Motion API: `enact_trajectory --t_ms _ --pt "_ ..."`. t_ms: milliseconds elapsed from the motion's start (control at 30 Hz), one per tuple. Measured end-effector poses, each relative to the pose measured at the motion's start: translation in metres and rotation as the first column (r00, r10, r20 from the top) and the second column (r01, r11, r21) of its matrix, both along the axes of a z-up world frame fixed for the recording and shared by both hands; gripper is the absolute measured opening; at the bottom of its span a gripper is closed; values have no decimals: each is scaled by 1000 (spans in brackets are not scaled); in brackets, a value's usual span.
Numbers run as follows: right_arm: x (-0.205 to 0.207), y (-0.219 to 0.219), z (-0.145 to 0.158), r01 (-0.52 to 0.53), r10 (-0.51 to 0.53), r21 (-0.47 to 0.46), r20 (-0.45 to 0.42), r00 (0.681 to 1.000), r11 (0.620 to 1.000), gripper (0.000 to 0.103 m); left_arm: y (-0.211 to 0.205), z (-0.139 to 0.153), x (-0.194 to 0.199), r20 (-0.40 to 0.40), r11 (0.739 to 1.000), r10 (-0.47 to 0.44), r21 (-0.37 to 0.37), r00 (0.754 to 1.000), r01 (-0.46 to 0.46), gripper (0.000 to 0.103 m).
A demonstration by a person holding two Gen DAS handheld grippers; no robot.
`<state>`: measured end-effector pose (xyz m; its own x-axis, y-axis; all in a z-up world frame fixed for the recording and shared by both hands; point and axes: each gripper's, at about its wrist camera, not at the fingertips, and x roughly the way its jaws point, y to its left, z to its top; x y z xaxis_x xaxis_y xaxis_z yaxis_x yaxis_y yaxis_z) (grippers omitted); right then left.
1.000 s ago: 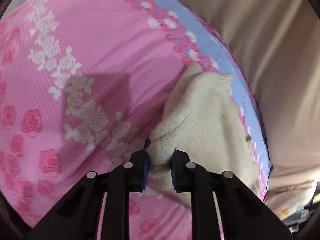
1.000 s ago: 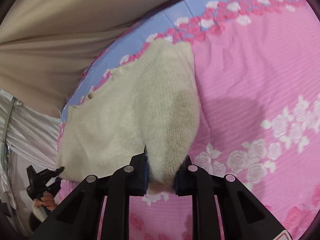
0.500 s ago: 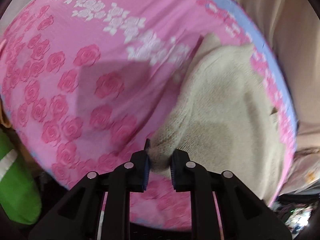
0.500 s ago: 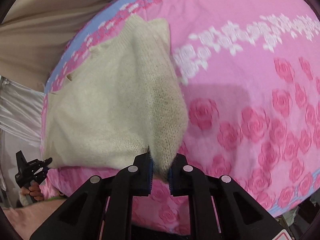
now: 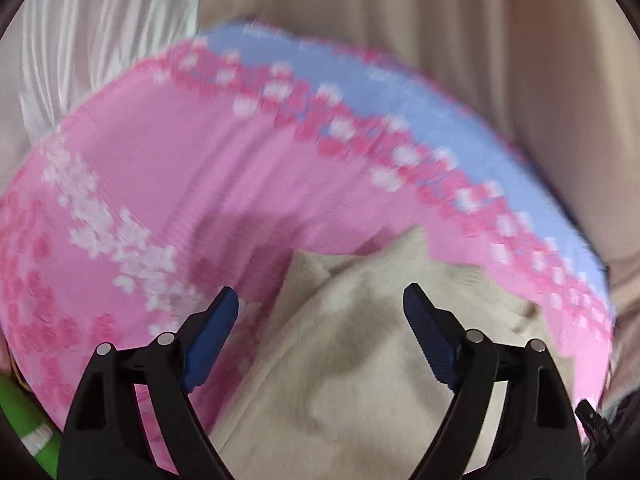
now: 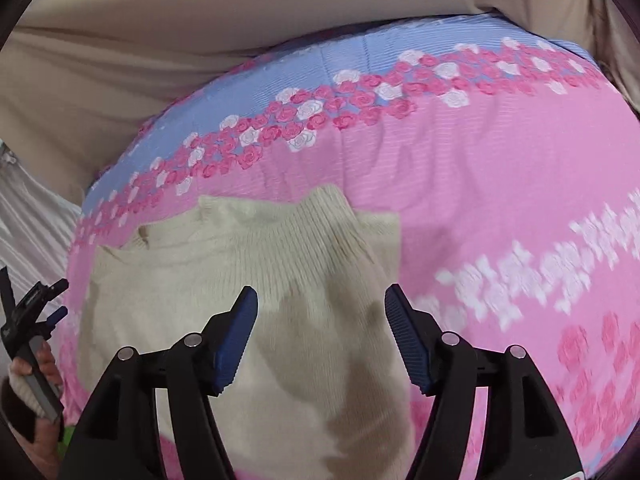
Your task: Fold small clothes
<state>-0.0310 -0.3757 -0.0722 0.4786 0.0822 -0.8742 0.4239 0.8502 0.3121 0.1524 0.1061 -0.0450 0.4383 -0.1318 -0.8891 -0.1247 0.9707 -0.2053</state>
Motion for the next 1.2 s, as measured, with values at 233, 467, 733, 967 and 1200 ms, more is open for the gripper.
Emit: enact_trajectory --t_ms 233,467,733,967,1200 --pt "-13 0 28 -1 -4 36 119 993 999 6 7 7 -9 11 993 -60 -104 998 61 9" --pt "18 -21 -24 34 -34 -8 -64 997 999 14 -4 -12 8 -40 997 -62 49 997 64 8" --pt "-19 15 28 -4 -10 85 160 987 996 16 -33 23 -52 76 990 -137 -28 988 139 19" --pt "29 34 -33 -54 55 32 -26 998 998 6 -73 -37 -53 -24 986 -144 78 989 145 29" --pt "11 19 -19 -16 13 -65 -53 999 998 16 -71 -38 -52 -26 985 -145 87 989 147 29"
